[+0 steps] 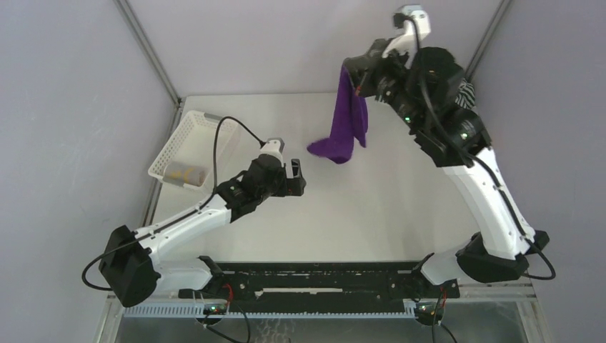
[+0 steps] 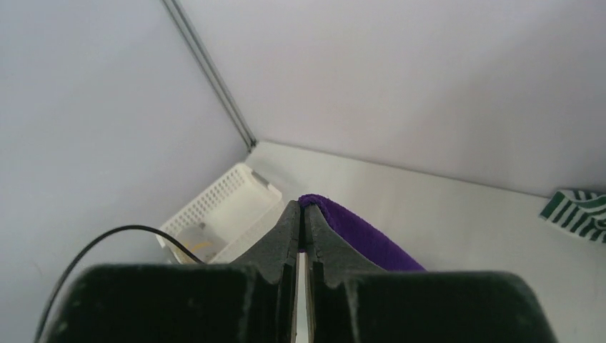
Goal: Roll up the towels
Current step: Flatten out the towel at the center of the board.
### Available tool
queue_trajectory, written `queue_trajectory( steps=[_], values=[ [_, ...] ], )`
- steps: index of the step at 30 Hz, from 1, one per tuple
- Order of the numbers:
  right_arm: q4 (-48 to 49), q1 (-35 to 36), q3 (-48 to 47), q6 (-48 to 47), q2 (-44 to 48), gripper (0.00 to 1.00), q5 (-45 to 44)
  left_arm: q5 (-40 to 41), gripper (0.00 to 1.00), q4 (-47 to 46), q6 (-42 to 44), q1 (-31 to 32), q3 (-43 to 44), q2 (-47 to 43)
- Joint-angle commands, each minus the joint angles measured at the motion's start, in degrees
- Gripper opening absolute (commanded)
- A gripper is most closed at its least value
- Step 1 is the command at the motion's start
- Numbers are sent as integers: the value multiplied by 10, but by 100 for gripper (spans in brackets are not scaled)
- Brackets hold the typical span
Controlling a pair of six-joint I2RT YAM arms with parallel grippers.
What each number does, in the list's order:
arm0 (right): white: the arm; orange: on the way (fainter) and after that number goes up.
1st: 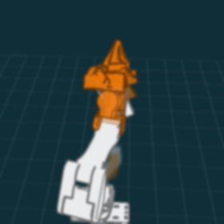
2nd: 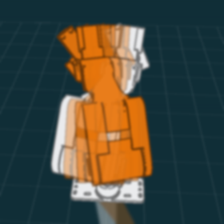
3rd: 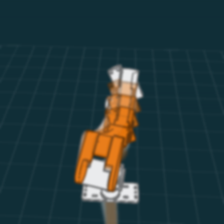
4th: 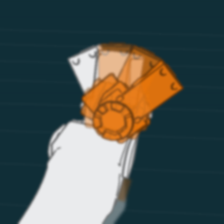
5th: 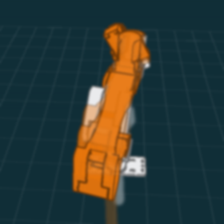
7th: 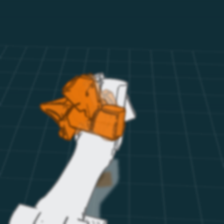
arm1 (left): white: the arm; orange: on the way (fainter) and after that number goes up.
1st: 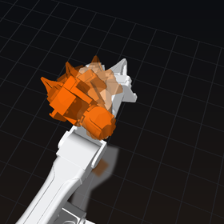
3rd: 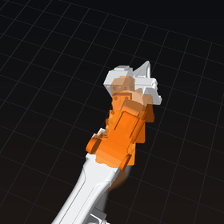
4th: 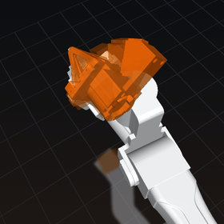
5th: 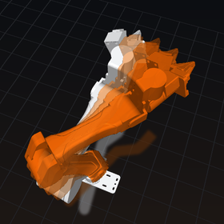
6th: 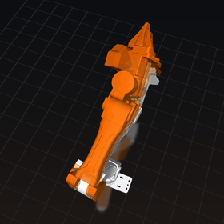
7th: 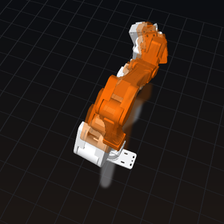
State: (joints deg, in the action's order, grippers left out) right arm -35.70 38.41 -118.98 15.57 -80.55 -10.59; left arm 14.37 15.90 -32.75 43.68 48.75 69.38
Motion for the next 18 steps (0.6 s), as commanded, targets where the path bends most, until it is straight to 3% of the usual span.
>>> queue_trajectory(
  steps=[1, 12, 15, 18],
  values=[
    [-15, 46, -16, -35, -37, 0, -50, -21, 100, -56, -28, 17, -15, -12],
    [-24, 197, -152, -151, -126, 0, -177, 35, 98, 34, -20, 17, -57, -162],
    [-35, 188, -177, -168, -152, 0, -253, 47, 98, 64, -9, 17, -51, -180],
    [-75, 124, -166, -135, -155, 0, -275, 47, 97, 79, 4, 17, -42, -175]
  ],
)
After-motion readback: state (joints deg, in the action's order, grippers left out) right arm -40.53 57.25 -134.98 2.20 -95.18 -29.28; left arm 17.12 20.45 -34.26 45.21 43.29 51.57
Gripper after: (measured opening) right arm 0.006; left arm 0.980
